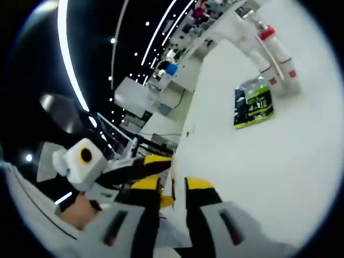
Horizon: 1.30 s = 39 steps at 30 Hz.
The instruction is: Arrange the skincare products in the storage area until every visible bottle or jar stands upright without overlapping.
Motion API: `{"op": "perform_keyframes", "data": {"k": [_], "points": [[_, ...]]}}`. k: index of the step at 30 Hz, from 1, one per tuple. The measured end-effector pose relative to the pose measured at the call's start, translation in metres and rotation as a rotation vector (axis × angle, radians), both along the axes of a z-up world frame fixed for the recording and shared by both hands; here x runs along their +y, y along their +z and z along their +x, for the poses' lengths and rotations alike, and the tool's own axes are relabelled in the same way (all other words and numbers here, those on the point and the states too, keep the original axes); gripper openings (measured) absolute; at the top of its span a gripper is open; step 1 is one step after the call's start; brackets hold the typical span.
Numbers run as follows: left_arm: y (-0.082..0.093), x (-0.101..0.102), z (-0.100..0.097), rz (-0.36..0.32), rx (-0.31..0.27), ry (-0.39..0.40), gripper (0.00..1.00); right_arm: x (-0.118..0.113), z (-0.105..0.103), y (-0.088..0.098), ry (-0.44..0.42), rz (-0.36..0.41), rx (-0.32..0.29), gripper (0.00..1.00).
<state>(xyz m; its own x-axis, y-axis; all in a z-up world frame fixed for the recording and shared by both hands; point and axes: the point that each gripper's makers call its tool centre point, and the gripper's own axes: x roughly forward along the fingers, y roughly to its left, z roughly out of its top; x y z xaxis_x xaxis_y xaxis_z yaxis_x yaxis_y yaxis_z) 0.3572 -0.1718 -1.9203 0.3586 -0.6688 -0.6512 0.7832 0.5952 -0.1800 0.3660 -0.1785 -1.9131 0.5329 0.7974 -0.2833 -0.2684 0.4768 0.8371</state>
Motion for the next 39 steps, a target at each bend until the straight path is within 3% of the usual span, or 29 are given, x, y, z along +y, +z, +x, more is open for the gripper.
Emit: {"op": "perform_keyframes", "data": {"k": [2,7,14,18,21,24,25,27,31,34,39], "points": [[0.000,-0.002,-0.002,0.001,-0.002,-0.013,0.39,-0.001,-0.001,-0.001,0.016,-0.003,0.009,0.02],[-0.002,-0.003,-0.006,-0.002,0.009,-0.028,0.40,0.000,-0.007,-0.002,0.074,-0.005,0.015,0.00],[-0.006,0.001,-0.018,-0.034,0.032,-0.097,0.42,-0.006,-0.014,-0.006,0.178,-0.081,-0.015,0.00],[-0.002,0.005,-0.018,-0.052,0.018,-0.133,0.42,-0.010,-0.018,-0.011,0.274,-0.163,-0.042,0.00],[0.003,0.009,-0.013,-0.051,-0.007,-0.154,0.42,-0.012,-0.024,-0.012,0.400,-0.247,-0.085,0.00],[0.009,0.009,-0.010,-0.031,-0.056,-0.214,0.36,-0.008,-0.034,-0.011,0.520,-0.277,-0.108,0.00],[0.012,0.006,-0.012,-0.036,-0.070,-0.260,0.32,-0.004,-0.041,-0.006,0.575,-0.246,-0.097,0.00],[0.015,0.003,-0.017,-0.052,-0.055,-0.307,0.23,-0.003,-0.044,-0.005,0.615,-0.244,-0.090,0.00],[0.013,-0.002,-0.023,-0.074,0.004,-0.346,0.23,-0.004,-0.053,-0.007,0.716,-0.288,-0.109,0.00],[0.008,-0.003,-0.028,-0.057,0.022,-0.377,0.23,-0.008,-0.064,-0.014,0.824,-0.379,-0.132,0.00],[-0.001,-0.008,-0.051,-0.035,0.061,-0.502,0.19,-0.004,-0.077,-0.014,0.927,-0.407,-0.166,0.00]]}}
